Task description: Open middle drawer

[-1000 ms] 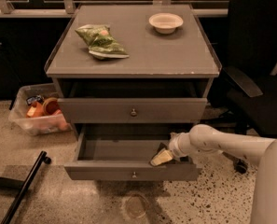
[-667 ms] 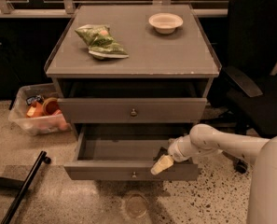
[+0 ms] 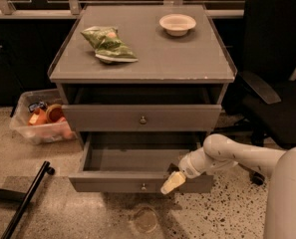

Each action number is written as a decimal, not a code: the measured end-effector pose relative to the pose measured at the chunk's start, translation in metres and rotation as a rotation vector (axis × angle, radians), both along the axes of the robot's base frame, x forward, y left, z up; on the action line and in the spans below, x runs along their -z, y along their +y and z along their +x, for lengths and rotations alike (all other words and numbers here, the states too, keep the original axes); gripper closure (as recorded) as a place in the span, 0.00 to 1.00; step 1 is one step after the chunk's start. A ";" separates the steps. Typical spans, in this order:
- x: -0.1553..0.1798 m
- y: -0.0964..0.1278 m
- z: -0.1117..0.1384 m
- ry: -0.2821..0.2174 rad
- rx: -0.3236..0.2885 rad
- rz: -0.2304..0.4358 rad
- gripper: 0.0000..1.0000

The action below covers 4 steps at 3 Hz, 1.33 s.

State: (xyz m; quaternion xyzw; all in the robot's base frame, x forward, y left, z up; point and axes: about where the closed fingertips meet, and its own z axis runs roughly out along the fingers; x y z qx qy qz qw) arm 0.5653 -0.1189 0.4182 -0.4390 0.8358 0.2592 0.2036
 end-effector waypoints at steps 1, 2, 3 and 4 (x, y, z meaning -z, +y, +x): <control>-0.016 -0.008 -0.004 -0.012 0.005 0.022 0.00; -0.037 -0.018 0.003 -0.047 0.070 0.028 0.00; -0.050 -0.024 0.021 -0.084 0.181 0.039 0.19; -0.058 -0.026 0.041 -0.128 0.270 0.061 0.42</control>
Offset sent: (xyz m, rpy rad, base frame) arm 0.0163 -0.0377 0.0677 0.0260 -0.1087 -0.1721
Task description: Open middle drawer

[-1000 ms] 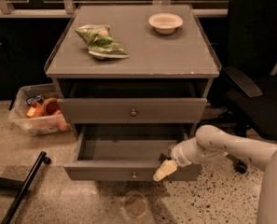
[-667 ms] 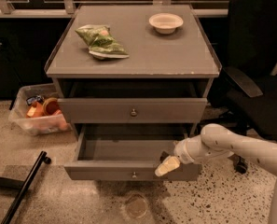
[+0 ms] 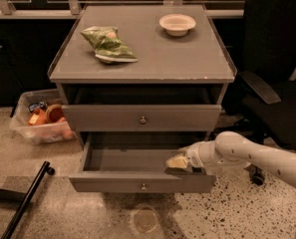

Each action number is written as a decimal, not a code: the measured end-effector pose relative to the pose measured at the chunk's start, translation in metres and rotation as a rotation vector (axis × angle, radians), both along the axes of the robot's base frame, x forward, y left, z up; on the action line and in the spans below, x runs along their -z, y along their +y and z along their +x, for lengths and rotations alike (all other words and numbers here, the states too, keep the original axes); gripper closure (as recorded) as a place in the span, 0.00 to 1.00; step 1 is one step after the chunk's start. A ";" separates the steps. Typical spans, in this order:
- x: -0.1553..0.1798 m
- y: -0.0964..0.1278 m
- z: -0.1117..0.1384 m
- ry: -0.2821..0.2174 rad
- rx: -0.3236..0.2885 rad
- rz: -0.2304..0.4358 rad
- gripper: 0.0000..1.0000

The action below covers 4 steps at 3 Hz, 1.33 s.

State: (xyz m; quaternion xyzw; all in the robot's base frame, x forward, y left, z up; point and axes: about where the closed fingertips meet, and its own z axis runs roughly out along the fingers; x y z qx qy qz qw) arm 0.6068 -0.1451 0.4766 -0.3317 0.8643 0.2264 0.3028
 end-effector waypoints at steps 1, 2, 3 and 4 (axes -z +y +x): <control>0.003 0.011 0.016 -0.032 0.032 0.013 0.65; 0.025 0.030 0.021 -0.033 -0.019 0.014 0.89; 0.049 0.043 0.012 -0.022 -0.079 0.017 1.00; 0.064 0.049 0.003 -0.014 -0.128 0.006 0.81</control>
Offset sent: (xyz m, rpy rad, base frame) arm 0.0245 0.0489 -0.0526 0.0136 -0.0298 0.0865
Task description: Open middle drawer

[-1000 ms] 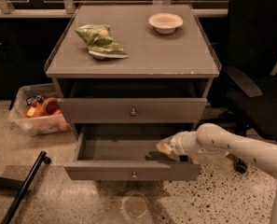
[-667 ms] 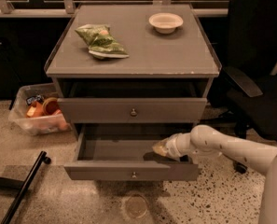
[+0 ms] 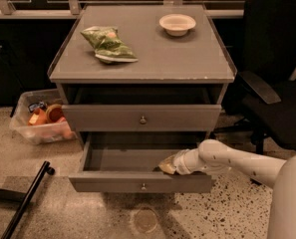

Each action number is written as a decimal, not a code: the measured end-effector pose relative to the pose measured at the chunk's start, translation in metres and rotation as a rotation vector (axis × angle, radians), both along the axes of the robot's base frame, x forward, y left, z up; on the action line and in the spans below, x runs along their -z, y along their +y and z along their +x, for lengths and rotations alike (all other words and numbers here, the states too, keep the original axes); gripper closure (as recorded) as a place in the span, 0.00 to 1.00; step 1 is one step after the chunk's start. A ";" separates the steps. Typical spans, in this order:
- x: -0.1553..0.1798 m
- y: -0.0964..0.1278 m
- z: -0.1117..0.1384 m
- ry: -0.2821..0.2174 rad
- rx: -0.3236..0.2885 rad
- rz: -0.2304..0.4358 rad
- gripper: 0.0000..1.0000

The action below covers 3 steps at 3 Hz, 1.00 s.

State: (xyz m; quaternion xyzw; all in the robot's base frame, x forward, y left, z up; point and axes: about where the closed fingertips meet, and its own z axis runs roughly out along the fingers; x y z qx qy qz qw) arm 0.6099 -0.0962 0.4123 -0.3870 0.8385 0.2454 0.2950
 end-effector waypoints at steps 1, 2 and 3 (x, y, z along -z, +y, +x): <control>0.007 0.001 -0.009 0.008 -0.055 -0.025 0.58; 0.010 0.000 -0.017 0.014 -0.102 -0.048 0.35; 0.012 -0.003 -0.023 0.020 -0.138 -0.064 0.11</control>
Offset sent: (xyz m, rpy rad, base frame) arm -0.0256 -0.0060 -0.0125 -0.0796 0.0179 0.1535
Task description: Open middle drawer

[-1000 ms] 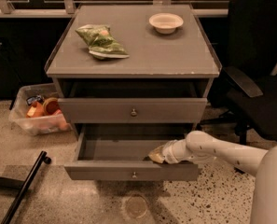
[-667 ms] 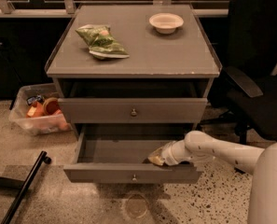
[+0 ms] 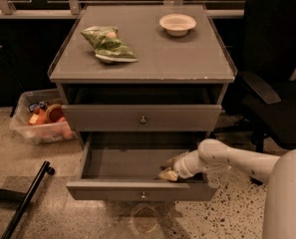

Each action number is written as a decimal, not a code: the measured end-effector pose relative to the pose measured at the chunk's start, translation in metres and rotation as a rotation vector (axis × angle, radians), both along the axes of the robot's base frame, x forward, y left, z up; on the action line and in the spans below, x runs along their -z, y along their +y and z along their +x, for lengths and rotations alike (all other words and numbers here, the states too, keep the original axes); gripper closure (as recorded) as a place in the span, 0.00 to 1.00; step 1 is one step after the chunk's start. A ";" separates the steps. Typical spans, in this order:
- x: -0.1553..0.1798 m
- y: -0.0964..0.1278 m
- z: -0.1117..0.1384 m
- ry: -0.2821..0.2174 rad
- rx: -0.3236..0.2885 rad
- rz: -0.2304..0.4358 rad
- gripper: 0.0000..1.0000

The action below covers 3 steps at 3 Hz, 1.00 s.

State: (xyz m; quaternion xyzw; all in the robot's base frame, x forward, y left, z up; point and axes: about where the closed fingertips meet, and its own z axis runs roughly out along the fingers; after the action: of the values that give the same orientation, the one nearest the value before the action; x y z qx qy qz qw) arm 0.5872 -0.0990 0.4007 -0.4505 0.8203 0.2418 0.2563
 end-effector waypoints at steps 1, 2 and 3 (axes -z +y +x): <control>-0.004 -0.011 -0.014 0.017 -0.056 -0.034 0.00; -0.007 -0.013 -0.014 0.010 -0.057 -0.036 0.00; -0.019 -0.016 -0.013 -0.019 -0.047 -0.027 0.00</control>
Offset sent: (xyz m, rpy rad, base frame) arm -0.0169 -0.0203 0.0094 -0.0521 0.0136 0.0631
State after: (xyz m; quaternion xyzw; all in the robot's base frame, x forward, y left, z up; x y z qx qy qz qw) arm 0.5738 -0.1148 0.4201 -0.4752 0.8102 0.2325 0.2523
